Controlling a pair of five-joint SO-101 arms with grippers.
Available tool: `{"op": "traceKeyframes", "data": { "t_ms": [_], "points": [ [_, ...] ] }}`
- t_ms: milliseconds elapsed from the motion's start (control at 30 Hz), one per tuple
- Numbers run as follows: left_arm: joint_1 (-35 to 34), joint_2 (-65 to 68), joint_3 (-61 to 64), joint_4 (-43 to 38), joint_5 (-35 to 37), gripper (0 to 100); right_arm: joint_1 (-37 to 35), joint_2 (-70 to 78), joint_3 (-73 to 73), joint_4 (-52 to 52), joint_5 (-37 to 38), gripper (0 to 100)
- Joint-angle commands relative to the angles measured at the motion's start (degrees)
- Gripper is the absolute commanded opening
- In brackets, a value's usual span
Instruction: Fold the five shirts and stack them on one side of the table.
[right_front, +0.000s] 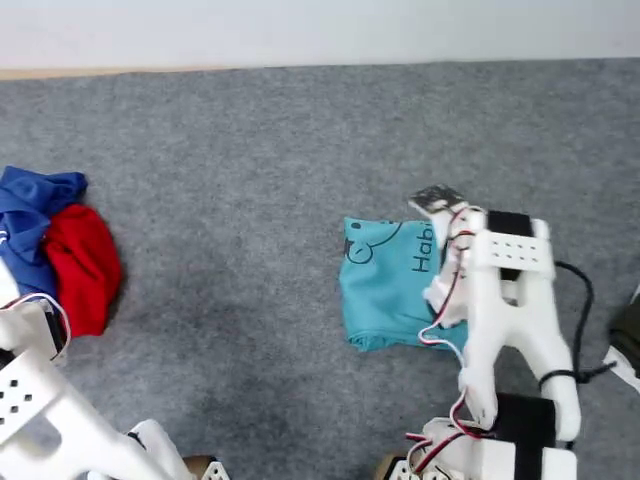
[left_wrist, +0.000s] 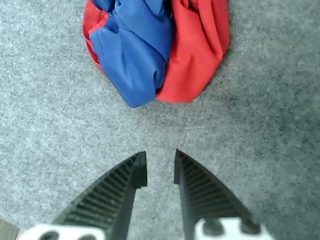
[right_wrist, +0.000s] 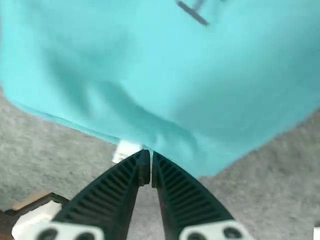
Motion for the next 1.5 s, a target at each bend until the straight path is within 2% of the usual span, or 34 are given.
{"op": "traceKeyframes", "data": {
  "t_ms": [0,267,633,867,933,1100,1333,1467],
  "points": [
    [0.09,-0.88,0.4,1.41,0.09,10,-2.95,2.68,0.09,-3.21,-2.37,0.9],
    [0.09,-0.88,1.27,1.41,0.09,8,-1.89,19.82,1.14,-9.45,-1.93,0.9],
    [0.09,-0.79,1.98,1.41,0.09,8,4.88,-0.4,-8.62,-7.87,-2.29,0.9],
    [0.09,-0.79,3.38,1.41,0.09,8,5.58,9.8,-16.79,-14.37,-2.29,0.9],
    [0.09,-0.79,3.38,1.41,0.09,8,6.55,14.37,-21.45,-13.23,-3.25,2.8],
    [0.09,-0.79,3.38,1.41,0.0,8,10.68,24.04,-37.45,-6.11,-9.85,21.7],
    [0.09,-0.79,3.38,1.41,0.0,8,9.54,36.44,-54.33,-0.75,-10.37,16.7],
    [0.09,-0.79,3.38,1.41,-0.09,8,7.52,39.87,-57.58,4.53,-10.55,15.1]
  ]
}}
